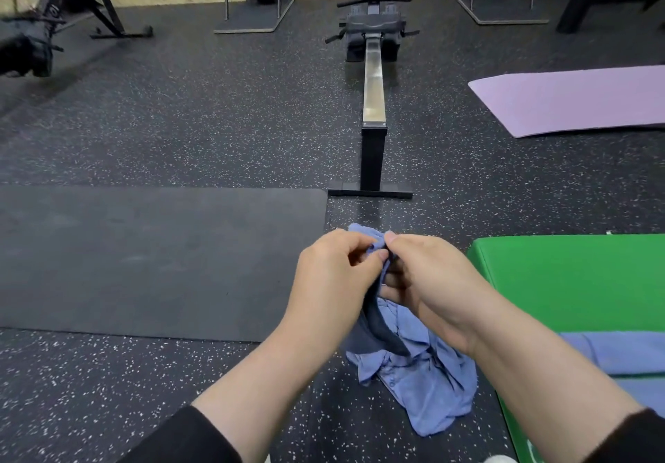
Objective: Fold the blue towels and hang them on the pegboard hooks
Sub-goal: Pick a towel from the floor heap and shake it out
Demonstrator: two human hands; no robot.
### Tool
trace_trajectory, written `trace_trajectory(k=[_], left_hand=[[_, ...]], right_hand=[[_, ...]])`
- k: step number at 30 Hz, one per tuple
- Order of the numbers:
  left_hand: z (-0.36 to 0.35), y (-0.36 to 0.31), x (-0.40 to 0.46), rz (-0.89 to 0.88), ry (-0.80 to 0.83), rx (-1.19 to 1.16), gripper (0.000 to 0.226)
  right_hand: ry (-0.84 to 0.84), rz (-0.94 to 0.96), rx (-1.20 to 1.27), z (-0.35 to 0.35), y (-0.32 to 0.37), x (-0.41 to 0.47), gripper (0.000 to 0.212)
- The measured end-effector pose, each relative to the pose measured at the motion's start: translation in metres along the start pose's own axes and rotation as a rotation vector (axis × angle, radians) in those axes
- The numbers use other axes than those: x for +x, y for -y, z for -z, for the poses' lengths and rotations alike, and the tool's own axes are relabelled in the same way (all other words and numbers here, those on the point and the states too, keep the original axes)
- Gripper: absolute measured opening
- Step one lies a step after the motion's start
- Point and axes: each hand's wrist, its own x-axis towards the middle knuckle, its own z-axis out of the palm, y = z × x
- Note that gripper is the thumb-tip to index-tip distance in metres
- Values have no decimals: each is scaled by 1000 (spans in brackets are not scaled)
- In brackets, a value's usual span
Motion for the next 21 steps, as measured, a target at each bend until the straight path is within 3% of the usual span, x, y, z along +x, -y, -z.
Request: trace_trajectory(k=[5, 10, 14, 17, 21], left_hand=[[0, -1, -5, -64, -8, 2, 10], [5, -6, -7, -89, 168, 25, 25], [17, -3, 3, -87, 89, 34, 22], [28, 4, 12, -207, 202, 245, 27], [34, 12, 17, -238, 283, 286, 15]], right_hand=[[36, -4, 84, -4, 4, -5, 40], [-44, 43, -22, 1, 7, -5, 30], [-117, 120, -330, 10, 9, 0, 16], [-112, 206, -525, 10, 15, -4, 24], [-134, 278, -717, 15, 22, -7, 29]])
